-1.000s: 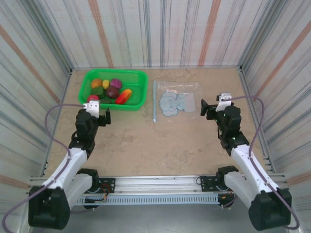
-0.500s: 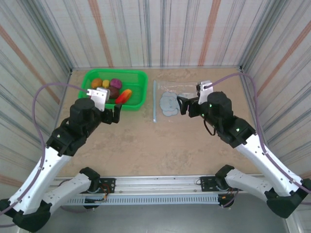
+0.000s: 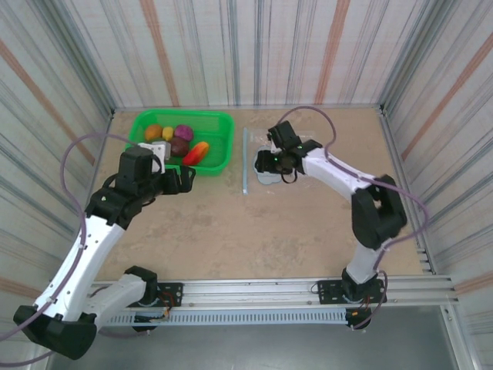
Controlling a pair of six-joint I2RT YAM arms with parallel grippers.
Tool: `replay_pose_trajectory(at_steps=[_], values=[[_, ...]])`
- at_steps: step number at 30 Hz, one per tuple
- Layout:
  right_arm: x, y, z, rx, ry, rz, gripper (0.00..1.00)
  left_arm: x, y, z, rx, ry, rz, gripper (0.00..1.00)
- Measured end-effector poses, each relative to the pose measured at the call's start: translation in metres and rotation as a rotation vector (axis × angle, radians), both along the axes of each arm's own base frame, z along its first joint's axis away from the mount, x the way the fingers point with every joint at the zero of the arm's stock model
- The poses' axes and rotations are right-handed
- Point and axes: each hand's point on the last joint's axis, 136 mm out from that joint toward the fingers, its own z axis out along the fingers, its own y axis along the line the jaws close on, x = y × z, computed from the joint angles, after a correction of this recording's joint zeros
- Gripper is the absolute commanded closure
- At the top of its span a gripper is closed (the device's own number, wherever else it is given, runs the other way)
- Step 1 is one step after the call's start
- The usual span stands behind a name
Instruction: Place the food in the zip-top bag and seal the zipper
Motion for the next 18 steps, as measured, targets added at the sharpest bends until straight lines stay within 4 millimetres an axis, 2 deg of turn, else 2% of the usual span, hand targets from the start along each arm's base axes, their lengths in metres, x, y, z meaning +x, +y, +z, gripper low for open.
replay_pose_trajectory(at_steps=[3,7,13,18], values=[[0.027,0.020,-0.020,-0.010,0.024,-0.004,0.46,-0.004,0.001,0.003,-0.019,-0.025,-0.002,0.01],[0.059,0.041,-0.043,-0.024,0.038,-0.003,0.41,-0.002,0.010,0.001,-0.023,-0.023,0.030,0.01],[0.085,0.050,-0.059,-0.104,0.036,-0.025,0.40,-0.002,0.006,-0.007,-0.037,0.005,0.011,0.01],[0.095,0.050,-0.069,-0.175,0.037,-0.045,0.51,0.000,0.007,-0.010,-0.063,0.021,0.013,0.01]])
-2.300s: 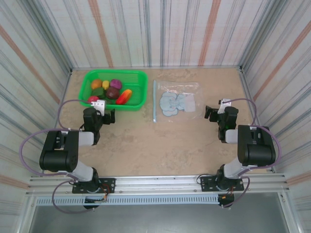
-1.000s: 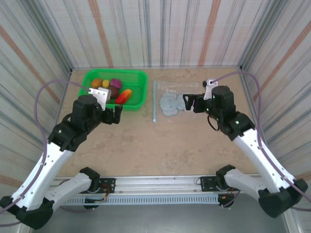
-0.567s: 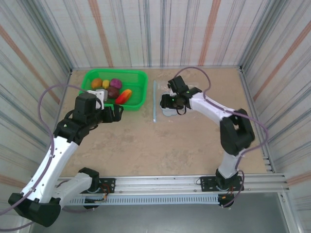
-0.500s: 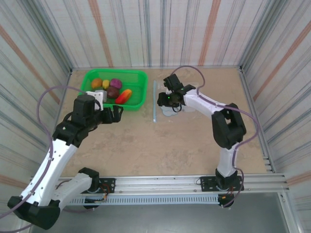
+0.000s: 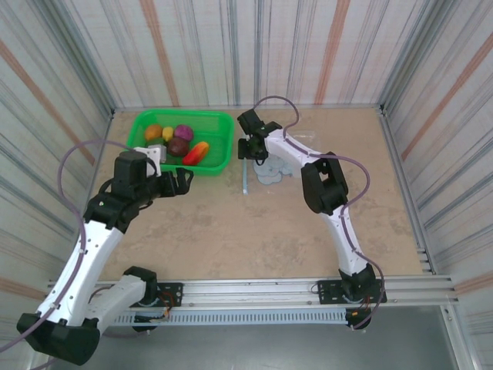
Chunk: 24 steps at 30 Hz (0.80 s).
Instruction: Place the food in the zip-top bag and seal the zipper
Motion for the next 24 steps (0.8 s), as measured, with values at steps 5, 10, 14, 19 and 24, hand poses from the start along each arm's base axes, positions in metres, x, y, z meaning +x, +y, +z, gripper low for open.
replay_pose_trajectory(at_steps=[5,10,14,19,24], values=[[0.001,-0.006,-0.014,-0.064,0.019,-0.009,0.67,0.004,-0.002,-0.004,-0.024,0.023,-0.003,0.01],[-0.004,-0.010,-0.018,-0.101,0.032,0.005,0.83,0.006,-0.001,-0.008,-0.031,0.040,0.001,0.01],[-0.004,-0.010,-0.019,-0.103,0.031,0.008,0.94,0.008,-0.001,-0.011,-0.030,0.048,0.005,0.01],[-0.017,-0.019,-0.021,-0.103,0.051,0.013,0.99,0.010,-0.001,-0.014,-0.026,0.060,0.005,0.01],[-0.035,-0.033,-0.014,-0.048,0.074,0.013,1.00,0.011,-0.004,-0.019,-0.030,0.080,-0.005,0.01]])
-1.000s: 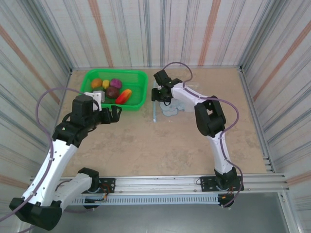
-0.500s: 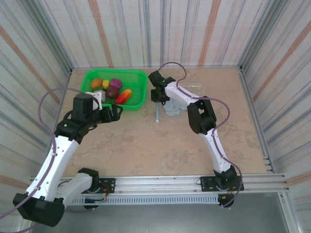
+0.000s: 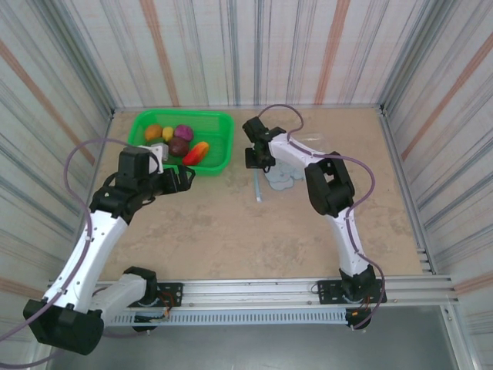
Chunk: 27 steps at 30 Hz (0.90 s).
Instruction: Place the food in the zip-top bag and seal the zipper
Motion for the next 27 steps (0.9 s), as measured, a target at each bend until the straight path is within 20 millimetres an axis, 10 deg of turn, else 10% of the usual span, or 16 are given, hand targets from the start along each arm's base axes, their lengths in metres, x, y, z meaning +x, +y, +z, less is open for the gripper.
replay_pose_trajectory(at_steps=[9,18,27], values=[[-0.031,-0.017,0.052,0.306,-0.009,0.024,1.00,0.006,-0.041,-0.029,-0.091,0.125,-0.131,0.02],[-0.079,-0.013,0.115,0.500,-0.079,0.123,1.00,-0.007,-0.158,-0.045,-0.152,0.228,-0.362,0.25],[-0.120,-0.025,0.153,0.577,-0.155,0.174,1.00,0.026,-0.187,-0.090,-0.239,0.325,-0.305,0.32]])
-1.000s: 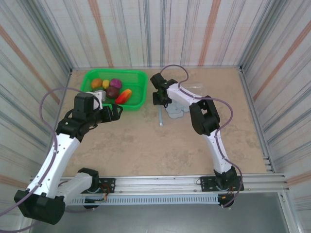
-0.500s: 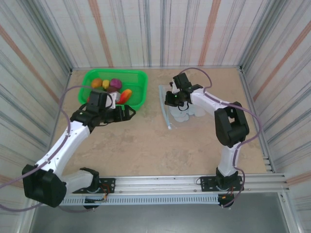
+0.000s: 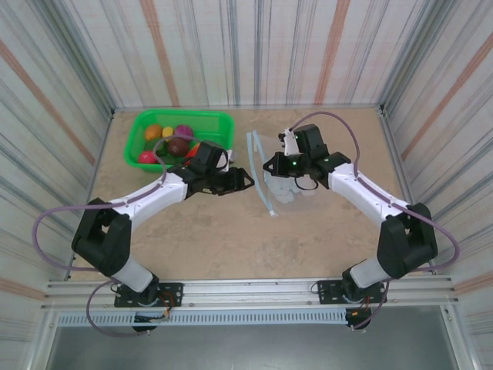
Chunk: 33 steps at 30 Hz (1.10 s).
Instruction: Place the food in the zip-top bag and seal the zipper
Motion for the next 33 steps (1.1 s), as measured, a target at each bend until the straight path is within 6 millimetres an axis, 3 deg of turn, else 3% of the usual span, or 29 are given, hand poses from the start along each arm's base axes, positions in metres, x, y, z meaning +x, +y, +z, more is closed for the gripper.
replay_pose_trajectory(at_steps=[2,4,10,12,20,24,30,33], values=[[-0.006,0.000,0.001,0.016,0.005,0.011,1.00,0.004,-0.008,0.003,-0.039,-0.009,-0.009,0.35],[-0.010,0.000,0.002,0.033,0.013,0.018,1.00,0.008,-0.016,0.008,-0.089,-0.019,-0.021,0.46],[-0.016,0.002,0.007,0.071,0.021,0.033,1.00,0.015,-0.035,0.013,-0.186,-0.026,-0.059,0.91],[-0.017,0.001,0.008,0.072,0.019,0.032,1.00,0.015,-0.037,0.015,-0.200,-0.029,-0.068,1.00],[-0.023,0.001,0.005,0.030,0.016,0.056,1.00,0.014,-0.037,0.030,-0.217,-0.084,-0.091,1.00],[-0.024,0.007,0.008,-0.004,-0.003,0.076,0.92,0.012,-0.036,0.033,-0.213,-0.092,-0.098,1.00],[-0.025,0.014,0.002,-0.053,-0.009,0.089,0.88,0.010,-0.036,0.032,-0.209,-0.090,-0.102,1.00],[-0.023,0.016,0.000,-0.102,-0.020,0.091,0.98,0.008,-0.039,0.032,-0.209,-0.090,-0.109,1.00]])
